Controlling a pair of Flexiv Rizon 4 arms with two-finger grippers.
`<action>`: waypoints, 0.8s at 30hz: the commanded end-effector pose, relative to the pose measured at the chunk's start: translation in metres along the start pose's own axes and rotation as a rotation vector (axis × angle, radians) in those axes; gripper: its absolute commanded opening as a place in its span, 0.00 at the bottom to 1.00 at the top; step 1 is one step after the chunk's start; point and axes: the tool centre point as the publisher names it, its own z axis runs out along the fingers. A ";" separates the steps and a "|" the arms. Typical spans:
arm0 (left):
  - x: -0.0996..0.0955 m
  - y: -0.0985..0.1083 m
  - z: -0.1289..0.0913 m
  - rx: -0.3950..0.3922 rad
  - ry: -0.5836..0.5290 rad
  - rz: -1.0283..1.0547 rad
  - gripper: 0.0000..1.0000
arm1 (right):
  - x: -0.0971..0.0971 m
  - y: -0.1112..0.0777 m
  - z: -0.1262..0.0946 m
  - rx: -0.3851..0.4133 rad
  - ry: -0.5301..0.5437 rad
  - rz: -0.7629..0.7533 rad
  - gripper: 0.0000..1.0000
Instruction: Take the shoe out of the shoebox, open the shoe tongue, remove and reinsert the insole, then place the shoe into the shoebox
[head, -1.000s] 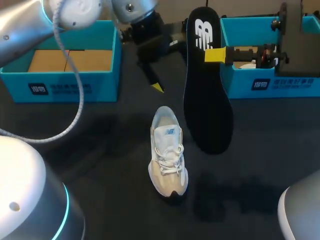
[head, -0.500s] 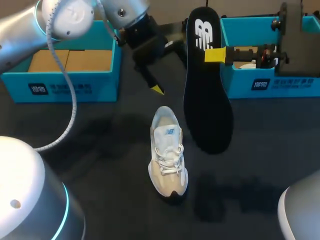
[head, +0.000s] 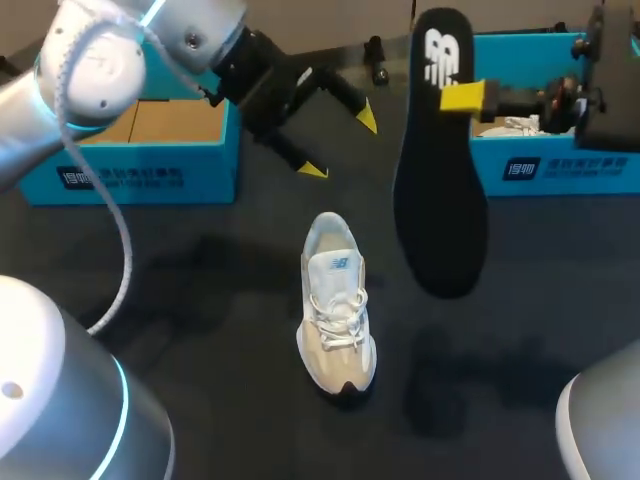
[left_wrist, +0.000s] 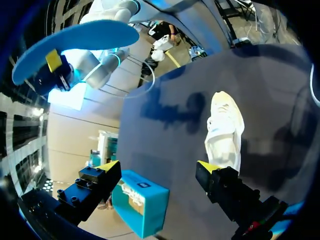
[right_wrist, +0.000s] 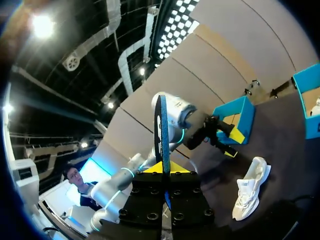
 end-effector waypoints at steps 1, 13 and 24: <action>0.001 -0.004 -0.004 -0.002 -0.080 0.016 1.00 | -0.008 0.005 -0.006 0.011 0.003 0.042 0.00; -0.014 -0.009 -0.009 -0.026 -0.225 0.033 1.00 | -0.044 0.036 -0.017 -0.025 0.019 0.257 0.00; -0.026 -0.015 -0.016 -0.025 -0.331 0.027 1.00 | -0.046 0.051 -0.017 -0.044 -0.039 0.238 0.00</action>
